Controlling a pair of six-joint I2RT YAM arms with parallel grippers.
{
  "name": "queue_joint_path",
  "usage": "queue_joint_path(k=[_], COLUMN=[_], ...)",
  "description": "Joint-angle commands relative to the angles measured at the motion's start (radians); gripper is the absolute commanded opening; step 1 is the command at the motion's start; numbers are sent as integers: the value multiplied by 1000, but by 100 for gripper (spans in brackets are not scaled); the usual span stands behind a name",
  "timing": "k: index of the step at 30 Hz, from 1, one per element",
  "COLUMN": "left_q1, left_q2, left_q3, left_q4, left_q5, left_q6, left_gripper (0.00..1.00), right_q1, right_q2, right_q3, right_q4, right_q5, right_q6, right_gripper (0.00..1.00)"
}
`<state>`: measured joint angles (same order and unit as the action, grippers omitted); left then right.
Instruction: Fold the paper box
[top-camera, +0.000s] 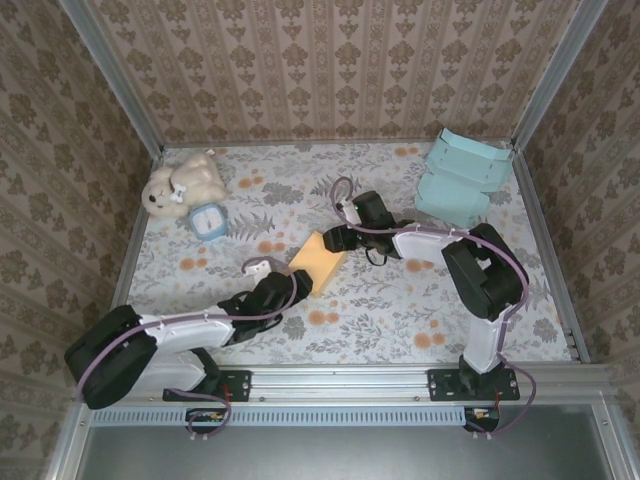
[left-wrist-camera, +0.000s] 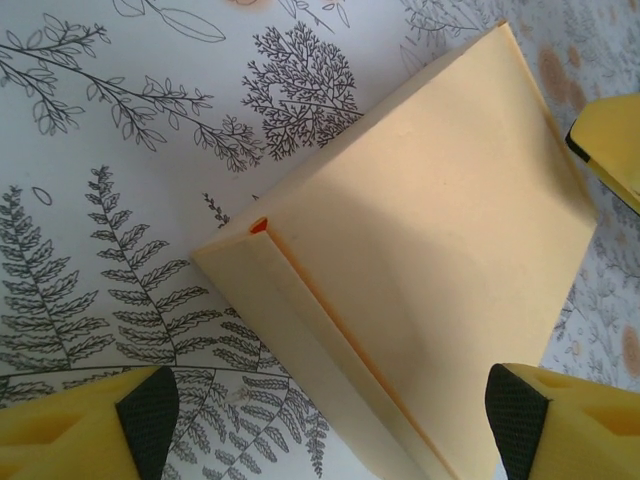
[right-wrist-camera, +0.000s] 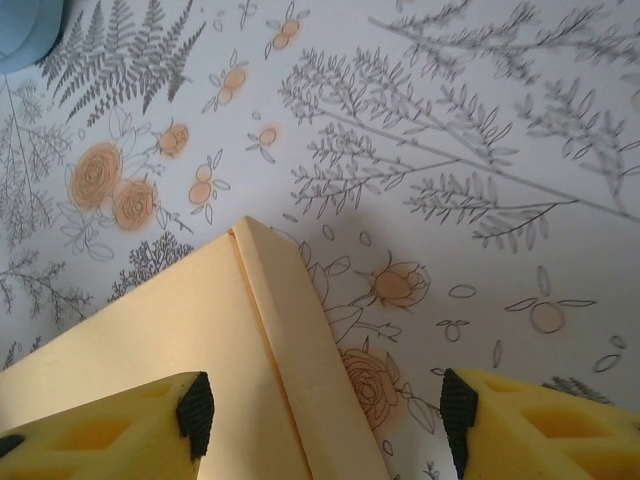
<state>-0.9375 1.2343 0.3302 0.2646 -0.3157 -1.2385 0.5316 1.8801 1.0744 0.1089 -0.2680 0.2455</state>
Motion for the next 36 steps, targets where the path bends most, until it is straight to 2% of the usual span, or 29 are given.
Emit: queue_joint_path(k=[1, 4, 11, 15, 21, 27, 36], left_q1=[-6, -6, 25, 72, 185, 301, 489], left_q2=[51, 110, 203, 233, 271, 317, 429], left_q3=[55, 81, 153, 201, 303, 424, 615], left_q4=[49, 78, 96, 99, 61, 3, -96], left_q5=[-26, -19, -18, 30, 128, 172, 239], left_q6=[-11, -1, 40, 78, 147, 214, 321], left_gripper=[83, 82, 76, 71, 69, 68, 68], right_q1=[-4, -4, -5, -5, -1, 9, 37], right_q2=[28, 34, -25, -87, -125, -76, 128], right_q3=[10, -11, -93, -156, -184, -102, 116], right_q4=[30, 49, 105, 171, 283, 326, 388], right_q5=[-57, -74, -132, -152, -157, -104, -77], right_q6=[-9, -5, 38, 102, 238, 310, 409], right_gripper=[63, 62, 53, 51, 47, 46, 45])
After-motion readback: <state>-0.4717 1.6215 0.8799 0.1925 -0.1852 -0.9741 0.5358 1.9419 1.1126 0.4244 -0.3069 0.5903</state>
